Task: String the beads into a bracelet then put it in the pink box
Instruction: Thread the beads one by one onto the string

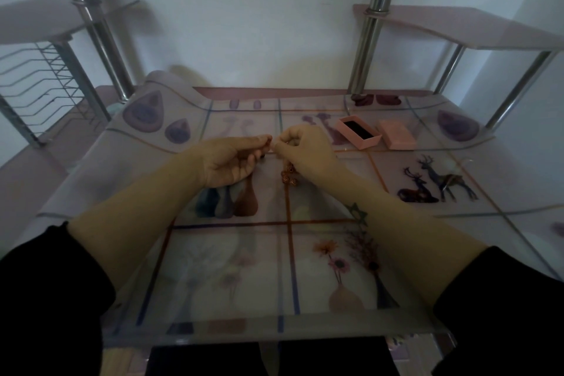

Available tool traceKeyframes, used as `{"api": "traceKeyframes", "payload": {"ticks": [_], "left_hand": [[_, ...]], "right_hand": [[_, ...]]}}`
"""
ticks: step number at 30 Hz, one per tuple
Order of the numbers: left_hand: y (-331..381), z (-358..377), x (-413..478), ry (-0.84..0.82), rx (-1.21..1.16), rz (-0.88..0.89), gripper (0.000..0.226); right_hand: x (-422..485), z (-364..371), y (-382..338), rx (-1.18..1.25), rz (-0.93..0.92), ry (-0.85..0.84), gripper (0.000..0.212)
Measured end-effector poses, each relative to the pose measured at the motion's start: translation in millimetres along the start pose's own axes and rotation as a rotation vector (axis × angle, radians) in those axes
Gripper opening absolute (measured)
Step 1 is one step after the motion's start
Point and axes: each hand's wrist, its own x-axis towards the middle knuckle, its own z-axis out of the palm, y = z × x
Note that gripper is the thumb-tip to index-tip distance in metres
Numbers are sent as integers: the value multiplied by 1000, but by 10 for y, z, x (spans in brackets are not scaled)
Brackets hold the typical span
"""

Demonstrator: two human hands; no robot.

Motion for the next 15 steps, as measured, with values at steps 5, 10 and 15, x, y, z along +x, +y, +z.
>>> {"api": "traceKeyframes", "payload": {"ticks": [5, 10, 15], "left_hand": [[2, -4, -10, 14, -18, 0, 18], [6, 1, -12, 35, -28, -19, 21], [34, 48, 3, 95, 62, 36, 11]], "right_hand": [[5, -10, 14, 32, 0, 4, 10], [29, -12, 37, 24, -1, -4, 9], [59, -33, 22, 42, 10, 27, 11]]}}
